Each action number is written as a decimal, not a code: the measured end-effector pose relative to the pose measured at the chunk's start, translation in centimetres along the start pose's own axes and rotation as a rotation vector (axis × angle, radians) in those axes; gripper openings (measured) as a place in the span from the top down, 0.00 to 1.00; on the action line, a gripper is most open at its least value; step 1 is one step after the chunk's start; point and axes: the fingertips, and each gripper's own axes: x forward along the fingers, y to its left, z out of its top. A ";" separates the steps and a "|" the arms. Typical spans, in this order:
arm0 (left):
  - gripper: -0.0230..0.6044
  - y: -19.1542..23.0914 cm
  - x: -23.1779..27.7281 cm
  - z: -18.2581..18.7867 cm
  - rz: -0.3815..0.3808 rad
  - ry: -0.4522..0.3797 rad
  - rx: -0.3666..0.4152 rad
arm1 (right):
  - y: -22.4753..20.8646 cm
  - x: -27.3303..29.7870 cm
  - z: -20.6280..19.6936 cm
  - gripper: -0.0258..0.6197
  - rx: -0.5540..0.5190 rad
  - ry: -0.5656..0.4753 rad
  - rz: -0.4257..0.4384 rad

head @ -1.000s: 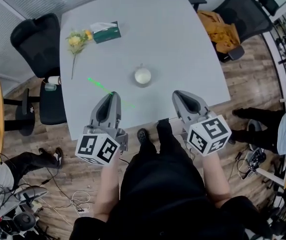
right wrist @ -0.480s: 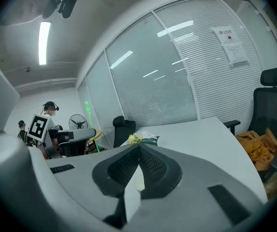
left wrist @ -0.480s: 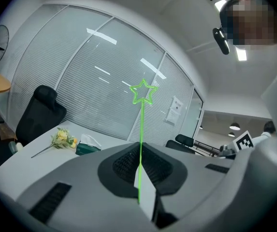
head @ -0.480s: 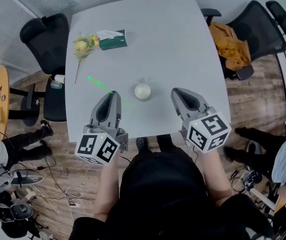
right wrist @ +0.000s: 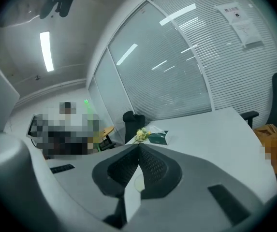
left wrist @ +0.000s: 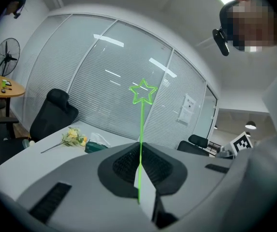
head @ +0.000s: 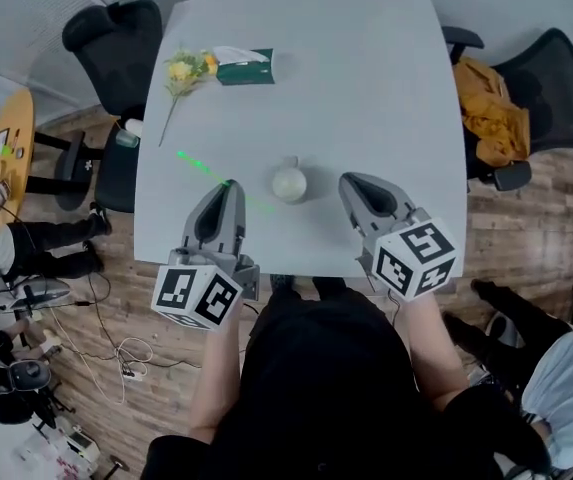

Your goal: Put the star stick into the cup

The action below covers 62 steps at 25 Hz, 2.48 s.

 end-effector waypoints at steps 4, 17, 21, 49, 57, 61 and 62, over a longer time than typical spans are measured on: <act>0.95 -0.2 0.3 -1.0 0.047 0.005 -0.023 | -0.9 0.4 -0.5 0.95 0.009 0.027 0.041; 0.95 0.7 1.1 -3.3 0.111 0.005 -0.097 | -1.6 0.9 -1.9 0.95 0.022 0.058 0.078; 0.95 1.1 1.3 -4.2 0.093 0.014 -0.109 | -1.5 0.9 -2.7 0.95 0.028 0.071 0.064; 0.95 6.4 8.2 -9.8 0.027 0.123 -0.214 | -3.8 4.4 -4.9 0.95 0.051 0.188 -0.035; 0.95 6.3 9.4 -11.7 0.009 0.164 -0.222 | -4.4 4.8 -5.9 0.95 0.071 0.217 -0.049; 0.95 6.5 9.7 -12.8 -0.003 0.180 -0.215 | -4.7 5.0 -6.3 0.95 0.081 0.226 -0.058; 0.95 6.5 9.6 -13.1 -0.003 0.185 -0.222 | -4.7 5.0 -6.4 0.95 0.084 0.228 -0.058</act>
